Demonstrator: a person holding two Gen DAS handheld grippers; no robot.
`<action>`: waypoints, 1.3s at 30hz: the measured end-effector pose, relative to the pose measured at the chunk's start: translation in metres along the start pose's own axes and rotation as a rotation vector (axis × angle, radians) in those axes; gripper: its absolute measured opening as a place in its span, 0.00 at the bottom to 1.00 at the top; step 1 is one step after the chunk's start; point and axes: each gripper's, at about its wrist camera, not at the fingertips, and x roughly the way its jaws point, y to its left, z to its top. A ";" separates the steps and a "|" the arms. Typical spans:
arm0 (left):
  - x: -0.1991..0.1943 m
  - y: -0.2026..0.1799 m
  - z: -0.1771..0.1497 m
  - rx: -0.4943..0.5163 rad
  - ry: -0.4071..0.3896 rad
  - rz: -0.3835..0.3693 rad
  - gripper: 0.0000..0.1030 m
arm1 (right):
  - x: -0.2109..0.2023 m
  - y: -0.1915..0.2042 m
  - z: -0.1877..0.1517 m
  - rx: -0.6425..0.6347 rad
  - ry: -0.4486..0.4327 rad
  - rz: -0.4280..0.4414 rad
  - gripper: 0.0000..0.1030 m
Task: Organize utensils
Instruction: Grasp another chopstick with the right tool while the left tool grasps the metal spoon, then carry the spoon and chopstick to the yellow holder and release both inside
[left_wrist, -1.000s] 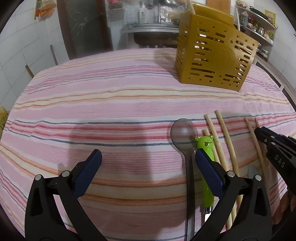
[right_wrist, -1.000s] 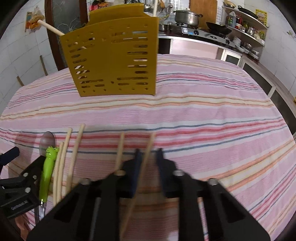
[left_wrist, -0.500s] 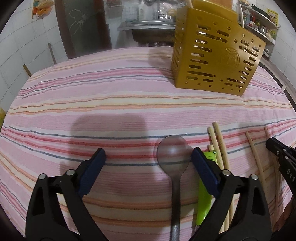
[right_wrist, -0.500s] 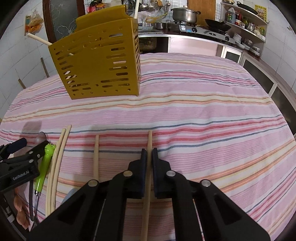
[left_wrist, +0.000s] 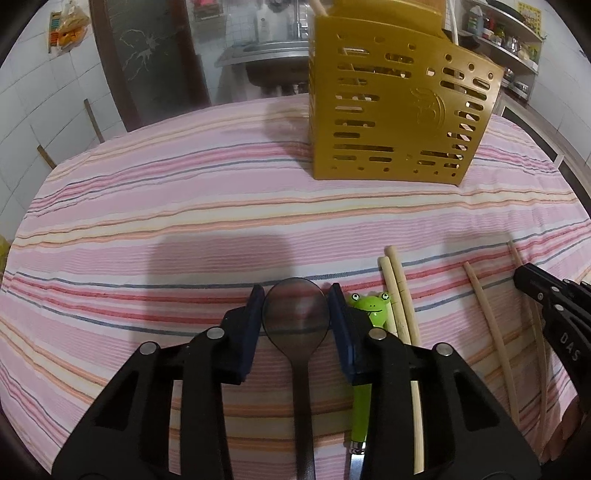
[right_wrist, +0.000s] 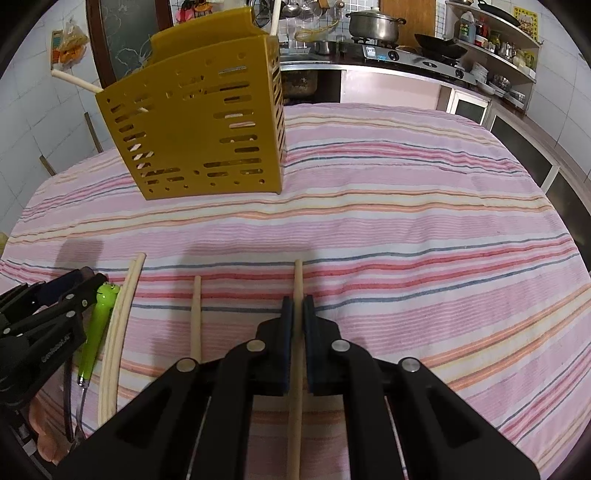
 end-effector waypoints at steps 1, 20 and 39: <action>0.000 0.001 0.000 -0.002 -0.003 -0.002 0.34 | -0.003 -0.001 0.000 0.004 -0.011 0.003 0.06; -0.097 0.048 -0.003 -0.070 -0.259 0.040 0.34 | -0.080 -0.014 0.007 0.075 -0.288 0.106 0.06; -0.194 0.054 0.000 -0.069 -0.463 -0.059 0.34 | -0.150 -0.010 0.015 0.044 -0.552 0.101 0.06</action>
